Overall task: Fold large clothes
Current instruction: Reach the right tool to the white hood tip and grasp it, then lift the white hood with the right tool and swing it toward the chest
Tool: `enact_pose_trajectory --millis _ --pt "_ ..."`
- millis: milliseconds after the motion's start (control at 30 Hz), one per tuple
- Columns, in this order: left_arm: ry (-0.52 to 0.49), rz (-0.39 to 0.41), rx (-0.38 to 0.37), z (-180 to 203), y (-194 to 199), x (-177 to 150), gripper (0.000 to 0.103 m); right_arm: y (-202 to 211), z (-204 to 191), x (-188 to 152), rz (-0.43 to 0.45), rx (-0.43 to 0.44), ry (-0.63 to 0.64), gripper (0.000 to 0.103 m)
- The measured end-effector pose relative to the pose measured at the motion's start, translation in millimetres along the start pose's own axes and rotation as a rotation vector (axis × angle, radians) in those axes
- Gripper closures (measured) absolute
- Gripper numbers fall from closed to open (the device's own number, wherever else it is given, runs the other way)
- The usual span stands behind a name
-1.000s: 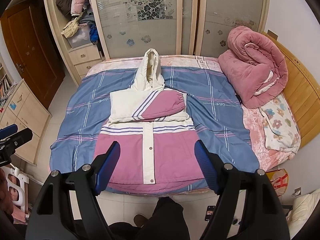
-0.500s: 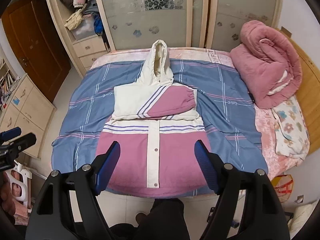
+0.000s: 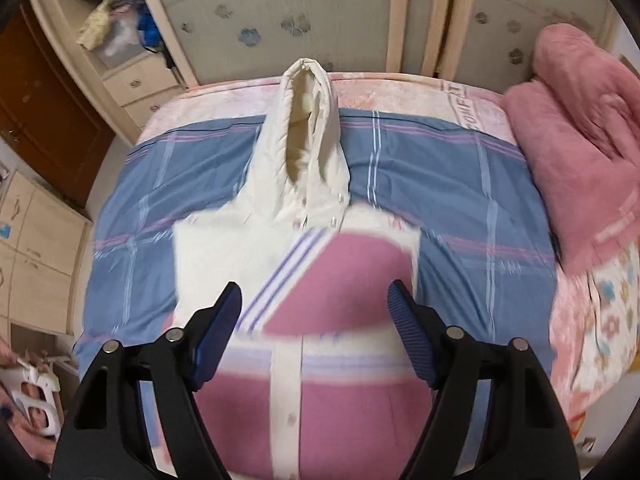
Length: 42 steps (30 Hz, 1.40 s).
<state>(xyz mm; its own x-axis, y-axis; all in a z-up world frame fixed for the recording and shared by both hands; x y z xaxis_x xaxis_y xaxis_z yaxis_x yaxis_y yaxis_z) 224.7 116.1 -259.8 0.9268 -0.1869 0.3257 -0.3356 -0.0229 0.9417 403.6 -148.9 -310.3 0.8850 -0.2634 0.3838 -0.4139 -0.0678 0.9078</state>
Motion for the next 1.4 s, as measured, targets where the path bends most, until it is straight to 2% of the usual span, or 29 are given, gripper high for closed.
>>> enact_pose_trajectory --millis 67,133,233,300,400,533,600,667,733,800,833,967,1000,1067,1133,1200,1233,1267,1333,1400 --pt "0.024 -0.025 0.019 -4 -10 8 0.002 -46 -3 40 -0.016 -0.013 0.007 0.038" --pt "0.04 -0.057 0.03 -7 -23 11 0.002 -92 -4 77 -0.036 -0.028 -0.001 0.038" --pt "0.046 -0.114 0.059 -12 -51 16 0.002 -149 -9 113 -0.051 -0.066 0.001 0.038" --pt "0.048 -0.131 0.059 -16 -74 27 0.002 -177 -13 128 -0.057 -0.065 -0.003 0.038" --pt "0.025 -0.12 0.058 -17 -113 63 0.002 -212 -16 138 -0.07 -0.058 -0.02 0.038" --pt "-0.042 -0.023 -0.012 9 -189 160 0.002 -249 -15 143 -0.115 0.002 -0.068 0.039" --pt "-0.09 -0.004 -0.027 22 -226 203 0.002 -264 -20 148 -0.133 0.035 -0.07 0.052" --pt "-0.146 0.019 -0.015 33 -263 250 0.002 -281 -25 157 -0.128 0.034 -0.056 0.053" --pt "-0.163 0.038 0.008 38 -290 286 0.002 -302 -28 163 -0.152 0.039 -0.053 0.068" --pt "-0.15 0.06 -0.008 42 -309 312 0.002 -320 -29 165 -0.187 0.038 -0.062 0.09" --pt "-0.144 0.07 -0.013 48 -325 332 0.002 -324 -27 167 -0.192 0.037 -0.07 0.094" --pt "-0.183 0.08 -0.023 79 -367 382 0.004 -330 -10 173 -0.181 0.033 -0.114 0.1" --pt "-0.17 0.111 -0.044 84 -372 390 0.005 -331 1 174 -0.182 0.011 -0.151 0.1" --pt "-0.172 0.078 -0.01 92 -396 408 0.006 -332 9 173 -0.203 0.051 -0.202 0.1" --pt "-0.189 0.011 -0.029 106 -425 413 0.023 -329 5 174 -0.19 0.055 -0.144 0.1" --pt "-0.214 -0.065 0.008 108 -443 407 0.068 -327 0 174 -0.181 0.054 -0.11 0.1" --pt "-0.195 -0.106 0.029 100 -453 402 0.081 -326 -1 174 -0.175 0.044 -0.095 0.101" --pt "-0.133 -0.128 0.037 85 -457 398 0.095 -325 2 174 -0.17 0.034 -0.092 0.101" --pt "-0.035 -0.131 0.071 47 -458 392 0.095 -326 25 174 -0.163 -0.001 -0.124 0.101" --pt "-0.007 -0.138 0.139 5 -459 384 0.095 -332 57 168 -0.187 -0.033 -0.207 0.101"
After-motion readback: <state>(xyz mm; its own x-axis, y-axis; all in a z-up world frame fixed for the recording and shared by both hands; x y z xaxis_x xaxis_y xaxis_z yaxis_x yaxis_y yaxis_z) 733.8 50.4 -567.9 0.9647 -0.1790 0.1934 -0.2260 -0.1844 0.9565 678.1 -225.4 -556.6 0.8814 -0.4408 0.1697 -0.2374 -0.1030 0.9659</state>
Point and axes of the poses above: each gripper's, at about its wrist camera, not at the fingertips, and y roughly against the way its jaws point, z to its right, x to its top, the point moved 10 cm from there along -y, roughly the way its jaws point, and after that the axes turned 12 degrees about -y, right-handed, at the moved point
